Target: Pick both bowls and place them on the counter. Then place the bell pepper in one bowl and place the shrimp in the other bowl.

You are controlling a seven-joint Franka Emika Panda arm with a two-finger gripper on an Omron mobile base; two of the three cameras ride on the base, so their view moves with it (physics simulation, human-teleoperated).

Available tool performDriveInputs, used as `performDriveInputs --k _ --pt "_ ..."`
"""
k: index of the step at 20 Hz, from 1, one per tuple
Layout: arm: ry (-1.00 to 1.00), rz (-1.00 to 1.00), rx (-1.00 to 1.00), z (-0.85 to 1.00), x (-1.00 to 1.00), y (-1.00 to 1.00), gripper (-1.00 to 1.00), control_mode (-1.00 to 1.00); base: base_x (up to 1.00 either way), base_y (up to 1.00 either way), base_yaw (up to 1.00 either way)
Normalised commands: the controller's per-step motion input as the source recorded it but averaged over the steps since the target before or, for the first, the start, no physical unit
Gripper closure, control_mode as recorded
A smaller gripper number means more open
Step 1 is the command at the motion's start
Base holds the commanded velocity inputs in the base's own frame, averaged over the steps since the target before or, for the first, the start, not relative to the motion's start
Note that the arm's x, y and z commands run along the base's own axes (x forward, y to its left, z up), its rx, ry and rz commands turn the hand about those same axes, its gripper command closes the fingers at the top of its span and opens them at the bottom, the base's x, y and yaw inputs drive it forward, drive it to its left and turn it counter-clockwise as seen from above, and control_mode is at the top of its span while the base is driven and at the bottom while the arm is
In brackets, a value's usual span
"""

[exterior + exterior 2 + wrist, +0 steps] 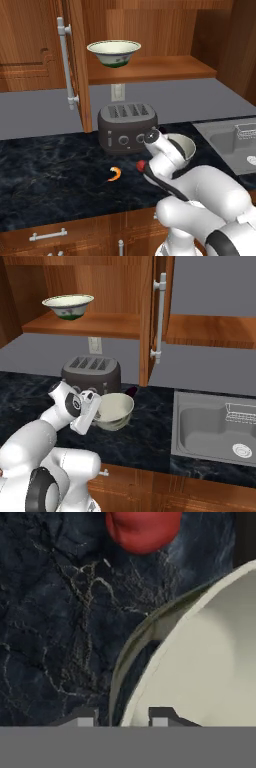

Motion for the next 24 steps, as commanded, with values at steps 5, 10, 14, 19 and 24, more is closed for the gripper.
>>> performDriveInputs --k 5,10,14,19,24 --pt "0.0 0.0 0.0 0.01 -0.32 0.02 -1.0 -1.0 0.0 0.0 0.0" --pt "0.0 0.0 0.0 0.03 -0.03 0.1 -1.0 -1.0 0.0 0.0 0.0" --pt "0.0 0.0 0.0 0.35 -0.01 0.17 -1.0 -1.0 0.0 0.0 0.0" --pt "0.0 0.0 0.0 0.78 -0.1 0.04 -1.0 -1.0 0.0 0.0 0.0" --pt "0.0 0.0 -0.06 0.89 -0.04 0.02 -1.0 -1.0 0.0 0.0 0.0"
